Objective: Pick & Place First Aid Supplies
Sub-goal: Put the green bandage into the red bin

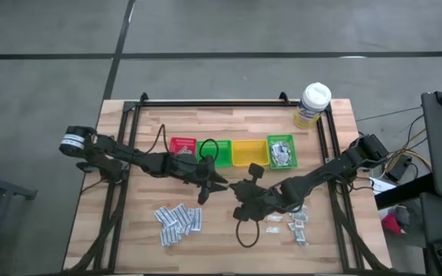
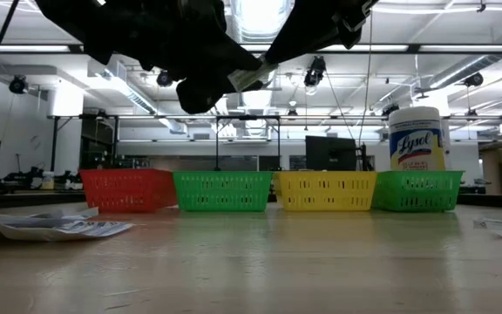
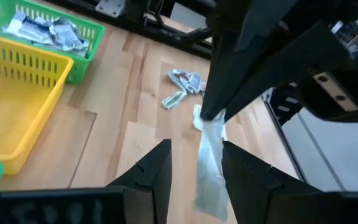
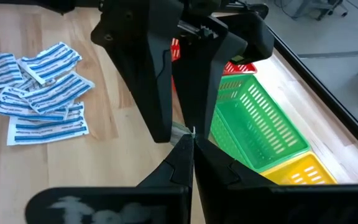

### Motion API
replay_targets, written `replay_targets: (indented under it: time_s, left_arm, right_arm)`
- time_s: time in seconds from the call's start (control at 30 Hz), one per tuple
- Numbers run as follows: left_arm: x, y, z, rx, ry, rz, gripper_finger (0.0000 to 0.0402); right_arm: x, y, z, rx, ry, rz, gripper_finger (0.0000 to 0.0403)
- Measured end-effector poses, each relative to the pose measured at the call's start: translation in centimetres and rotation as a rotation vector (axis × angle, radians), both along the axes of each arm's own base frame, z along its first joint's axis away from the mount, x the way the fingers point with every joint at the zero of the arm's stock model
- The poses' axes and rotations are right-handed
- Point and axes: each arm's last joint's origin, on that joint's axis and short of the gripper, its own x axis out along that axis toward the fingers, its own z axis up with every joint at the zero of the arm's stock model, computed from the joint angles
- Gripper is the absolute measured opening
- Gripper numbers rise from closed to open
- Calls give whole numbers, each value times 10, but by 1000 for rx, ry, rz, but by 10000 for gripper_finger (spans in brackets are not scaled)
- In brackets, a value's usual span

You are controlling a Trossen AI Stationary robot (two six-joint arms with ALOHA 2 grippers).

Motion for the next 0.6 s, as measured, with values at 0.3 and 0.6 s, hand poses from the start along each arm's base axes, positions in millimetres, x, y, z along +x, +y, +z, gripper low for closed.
replay_targets:
  time_s: [0.3, 0.6]
  left_arm:
    - [0, 1, -2, 22, 16, 14, 10]
    - [-3, 2, -8, 24, 94, 24, 1]
  right_arm:
    - [0, 0, 0, 4, -8, -1, 8]
    - [0, 1, -1, 17, 23, 31, 9]
